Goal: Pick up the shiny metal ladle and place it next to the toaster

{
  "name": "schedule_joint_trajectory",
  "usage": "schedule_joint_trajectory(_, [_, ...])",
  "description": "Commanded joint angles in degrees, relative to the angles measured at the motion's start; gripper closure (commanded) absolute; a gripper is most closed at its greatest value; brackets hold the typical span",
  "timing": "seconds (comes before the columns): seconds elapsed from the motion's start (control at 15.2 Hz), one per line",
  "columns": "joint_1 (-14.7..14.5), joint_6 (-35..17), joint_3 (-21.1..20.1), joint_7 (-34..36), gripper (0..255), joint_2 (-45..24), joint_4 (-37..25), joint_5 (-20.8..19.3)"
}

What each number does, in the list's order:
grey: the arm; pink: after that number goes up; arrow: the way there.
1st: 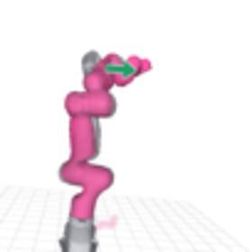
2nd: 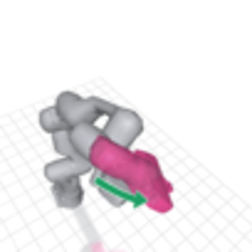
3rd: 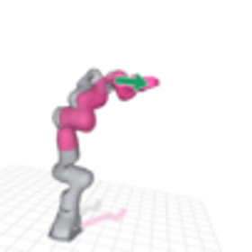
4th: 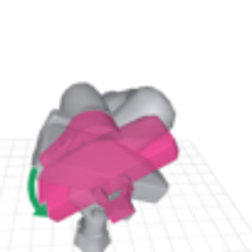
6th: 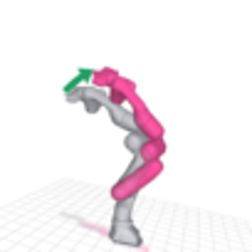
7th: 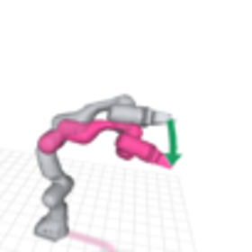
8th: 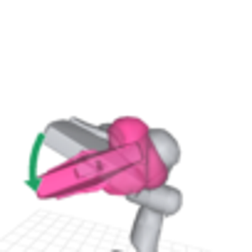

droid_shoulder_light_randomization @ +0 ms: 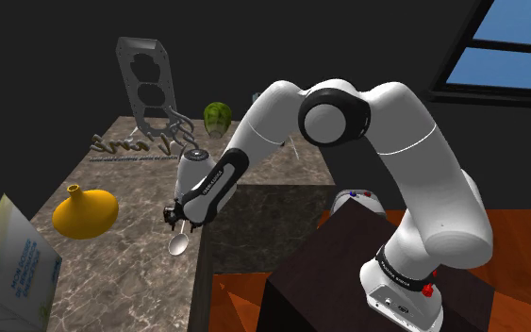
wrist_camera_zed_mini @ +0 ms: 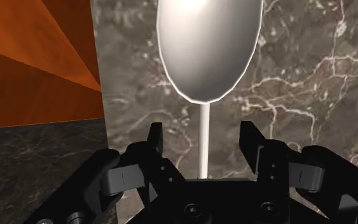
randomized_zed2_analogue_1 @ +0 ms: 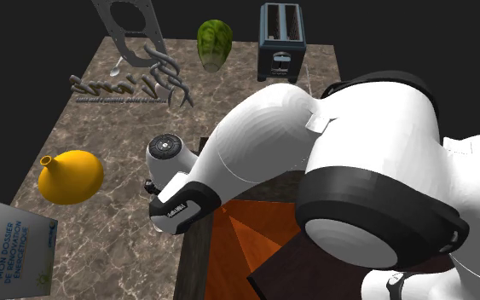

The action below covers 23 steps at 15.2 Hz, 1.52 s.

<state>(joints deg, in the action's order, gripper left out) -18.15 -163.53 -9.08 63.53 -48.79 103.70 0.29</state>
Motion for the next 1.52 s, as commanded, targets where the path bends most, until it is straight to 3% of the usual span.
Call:
schedule_joint_trajectory(0.0, [0.00, 0.00, 0.00, 0.00, 255, 0.00, 0.00, 0.00])
schedule_joint_trajectory(0.53, [0.00, 0.00, 0.00, 0.00, 255, -0.01, -0.01, 0.00])
schedule_joint_trajectory(1.45, [0.90, 5.75, -1.00, 0.40, 255, 9.65, 3.86, 0.67])
